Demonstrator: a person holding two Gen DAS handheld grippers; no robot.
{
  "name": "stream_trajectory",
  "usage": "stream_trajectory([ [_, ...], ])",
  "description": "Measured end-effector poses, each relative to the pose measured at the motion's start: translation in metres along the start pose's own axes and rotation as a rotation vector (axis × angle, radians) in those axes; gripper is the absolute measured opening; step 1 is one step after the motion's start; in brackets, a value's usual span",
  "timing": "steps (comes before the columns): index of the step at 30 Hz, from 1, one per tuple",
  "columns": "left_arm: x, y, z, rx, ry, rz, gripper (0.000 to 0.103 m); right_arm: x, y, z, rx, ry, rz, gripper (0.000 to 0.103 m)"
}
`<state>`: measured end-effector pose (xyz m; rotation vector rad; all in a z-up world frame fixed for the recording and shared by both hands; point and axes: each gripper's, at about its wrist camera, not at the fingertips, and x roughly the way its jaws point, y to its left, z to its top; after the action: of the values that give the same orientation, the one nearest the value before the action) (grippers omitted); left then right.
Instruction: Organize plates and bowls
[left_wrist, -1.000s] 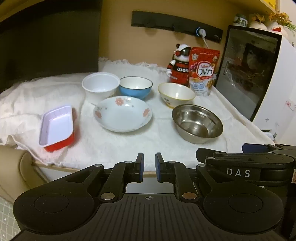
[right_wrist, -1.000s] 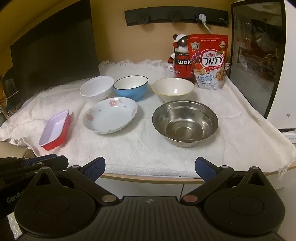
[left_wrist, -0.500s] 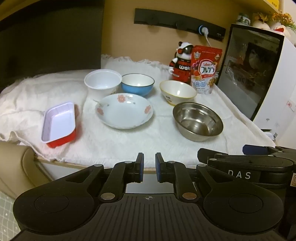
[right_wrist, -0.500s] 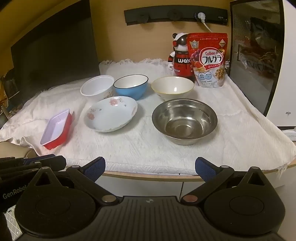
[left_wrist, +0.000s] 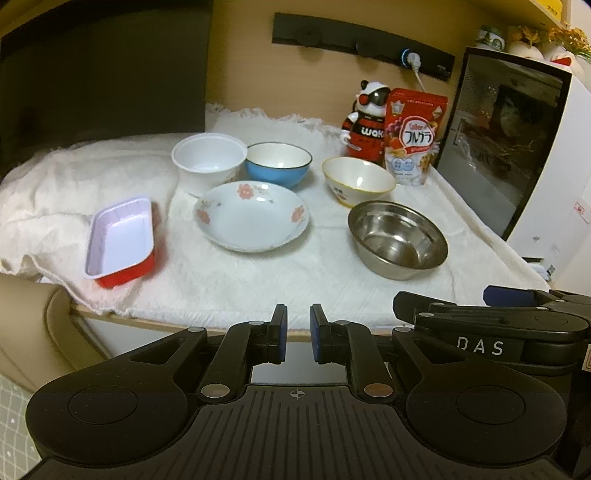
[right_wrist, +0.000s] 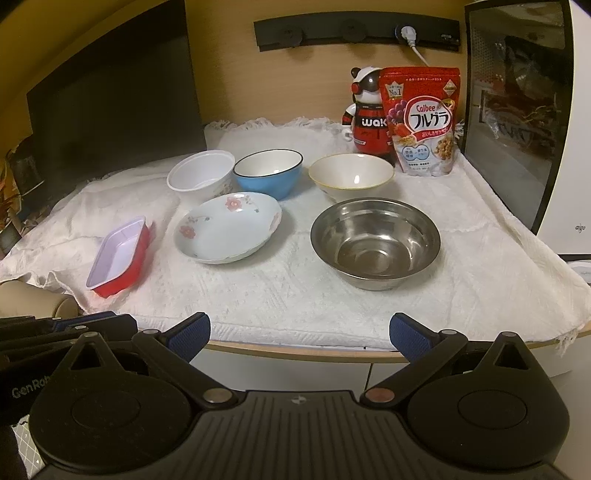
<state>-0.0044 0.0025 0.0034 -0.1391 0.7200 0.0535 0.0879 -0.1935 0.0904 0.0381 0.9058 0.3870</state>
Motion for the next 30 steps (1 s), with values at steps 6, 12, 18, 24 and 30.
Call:
stream_trajectory([
  [6,-0.0005,0.0002,-0.0002,-0.002,0.005,-0.002,0.016,-0.0006,0.0012,0.0009,0.002,0.007,-0.002,0.103],
  [12,0.0002,0.0008,0.0003,-0.007,0.010,-0.003,0.016,0.0002,0.0006,0.0009,0.002,0.014,-0.005,0.103],
  [18,-0.0011,0.0021,-0.0002,-0.018,0.006,-0.007,0.016,-0.0005,0.0000,-0.0003,-0.001,0.017,-0.006,0.103],
  [24,-0.0027,0.0041,0.0001,-0.023,0.004,-0.010,0.016,-0.0009,0.0002,-0.0011,-0.001,0.017,-0.005,0.103],
  [30,-0.0032,0.0050,0.0010,-0.030,0.003,-0.007,0.016,-0.0016,0.0018,-0.0029,-0.005,0.018,-0.001,0.103],
])
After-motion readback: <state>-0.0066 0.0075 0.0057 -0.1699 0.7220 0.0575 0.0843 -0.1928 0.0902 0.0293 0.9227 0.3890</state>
